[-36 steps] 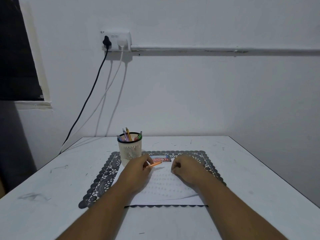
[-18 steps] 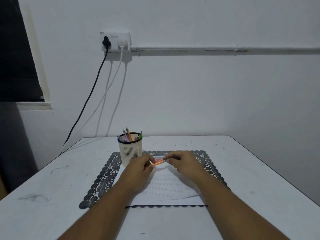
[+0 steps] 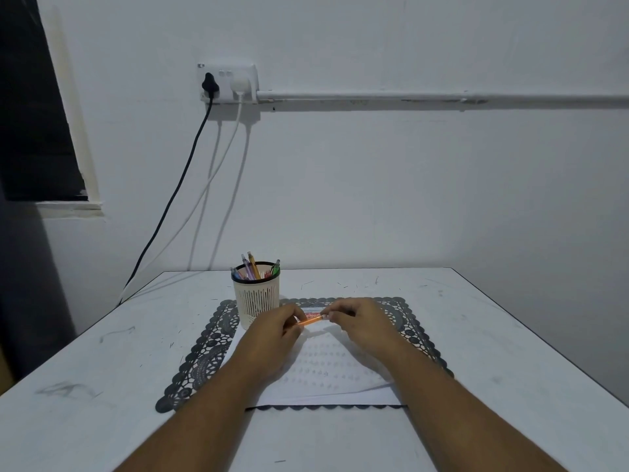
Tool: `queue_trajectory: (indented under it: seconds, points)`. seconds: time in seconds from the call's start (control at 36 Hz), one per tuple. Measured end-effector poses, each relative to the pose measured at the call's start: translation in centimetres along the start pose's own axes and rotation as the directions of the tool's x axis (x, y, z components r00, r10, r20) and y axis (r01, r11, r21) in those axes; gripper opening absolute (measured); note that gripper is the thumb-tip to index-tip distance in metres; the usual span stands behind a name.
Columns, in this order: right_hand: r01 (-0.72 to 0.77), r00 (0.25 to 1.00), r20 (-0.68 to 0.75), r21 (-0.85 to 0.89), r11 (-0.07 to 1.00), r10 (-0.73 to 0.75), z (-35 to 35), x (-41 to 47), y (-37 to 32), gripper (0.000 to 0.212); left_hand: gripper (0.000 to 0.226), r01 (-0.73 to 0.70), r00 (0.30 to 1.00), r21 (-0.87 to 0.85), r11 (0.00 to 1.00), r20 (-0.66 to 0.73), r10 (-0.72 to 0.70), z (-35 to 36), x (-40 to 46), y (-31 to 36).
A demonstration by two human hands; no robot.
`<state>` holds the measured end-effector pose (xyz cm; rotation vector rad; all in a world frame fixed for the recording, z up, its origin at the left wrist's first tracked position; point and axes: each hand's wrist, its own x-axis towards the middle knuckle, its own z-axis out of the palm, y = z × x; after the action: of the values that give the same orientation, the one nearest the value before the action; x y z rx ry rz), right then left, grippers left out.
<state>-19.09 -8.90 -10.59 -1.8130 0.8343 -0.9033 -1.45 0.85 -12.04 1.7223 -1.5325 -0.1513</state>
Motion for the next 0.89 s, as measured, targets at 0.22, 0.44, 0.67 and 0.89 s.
queue_trajectory:
  seconds: [0.22, 0.44, 0.67, 0.89]
  points:
    - [-0.001, 1.000, 0.008, 0.057, 0.998, 0.000, -0.04, -0.14, -0.10, 0.014, 0.017, -0.032, 0.999, -0.008, 0.999, -0.005, 0.032, -0.03, -0.04, -0.13]
    - [0.011, 1.000, 0.010, 0.109, 0.994, -0.012, -0.17, -0.26, 0.00, 0.008, 0.017, -0.034, 0.999, -0.028, 0.999, -0.016, 0.034, -0.03, -0.07, -0.03]
    - [-0.005, 0.999, 0.034, 0.181, 0.983, -0.001, -0.14, -0.37, -0.25, 0.008, 0.020, -0.058, 0.998, -0.039, 0.998, -0.005, 0.058, -0.04, -0.13, -0.04]
    - [-0.022, 0.999, 0.039, 0.234, 0.972, 0.013, -0.05, -0.31, -0.03, 0.007, 0.022, -0.065, 0.998, -0.144, 0.988, -0.011, 0.064, -0.05, -0.22, 0.08]
